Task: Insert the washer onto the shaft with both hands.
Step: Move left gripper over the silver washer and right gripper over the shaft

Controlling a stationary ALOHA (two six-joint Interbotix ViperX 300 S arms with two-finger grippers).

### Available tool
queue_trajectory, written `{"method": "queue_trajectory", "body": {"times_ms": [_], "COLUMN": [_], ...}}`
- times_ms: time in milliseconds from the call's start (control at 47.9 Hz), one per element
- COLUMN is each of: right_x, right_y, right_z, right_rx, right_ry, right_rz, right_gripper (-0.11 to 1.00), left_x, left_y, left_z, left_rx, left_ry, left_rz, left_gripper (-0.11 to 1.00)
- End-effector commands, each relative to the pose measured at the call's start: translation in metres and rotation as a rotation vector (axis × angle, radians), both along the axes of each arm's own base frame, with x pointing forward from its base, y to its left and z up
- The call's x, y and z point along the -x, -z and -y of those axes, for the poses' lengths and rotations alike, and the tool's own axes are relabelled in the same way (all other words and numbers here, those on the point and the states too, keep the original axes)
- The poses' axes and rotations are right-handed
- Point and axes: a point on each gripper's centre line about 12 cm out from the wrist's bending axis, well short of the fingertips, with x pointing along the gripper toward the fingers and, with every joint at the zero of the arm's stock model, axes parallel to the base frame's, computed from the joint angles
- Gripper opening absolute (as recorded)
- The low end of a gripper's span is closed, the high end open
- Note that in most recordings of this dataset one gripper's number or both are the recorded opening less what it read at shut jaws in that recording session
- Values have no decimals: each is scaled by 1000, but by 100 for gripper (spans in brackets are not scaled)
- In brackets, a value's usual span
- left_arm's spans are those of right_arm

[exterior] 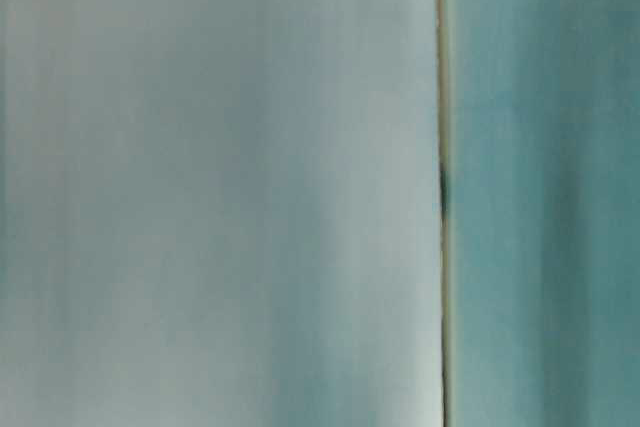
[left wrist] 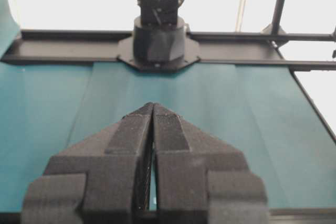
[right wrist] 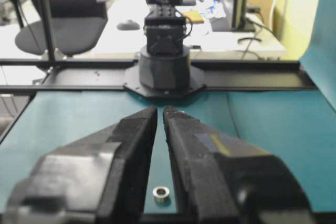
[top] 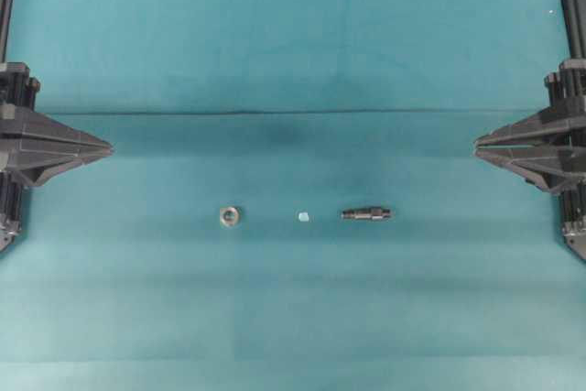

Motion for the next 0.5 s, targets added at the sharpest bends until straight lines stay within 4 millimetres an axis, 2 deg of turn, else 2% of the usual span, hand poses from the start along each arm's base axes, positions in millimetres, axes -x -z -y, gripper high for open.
{"method": "queue_trajectory", "body": {"times_ms": [0,63,230,480], "right_x": [-3,-4,-5,-7], "right_y": [-1,0,13,27], "right_z": [1,2,2,1], "right_rx": [-5,-50,-118,-174], "right_ry": [7,11,11,16], "right_rz": [-3,-35,-196,-330], "right_gripper": [0,2,-9,-9], "left_x": [-6,-9,-19,-38], "left_y": [-6,-8,-7,3], "left_z": [0,1,7,10], "left_rx": [26,46,65,63], "left_ry": [3,10,34,38], "left_rz": [-9,-29,-135,-267], "left_gripper": [2,2,2,2]}}
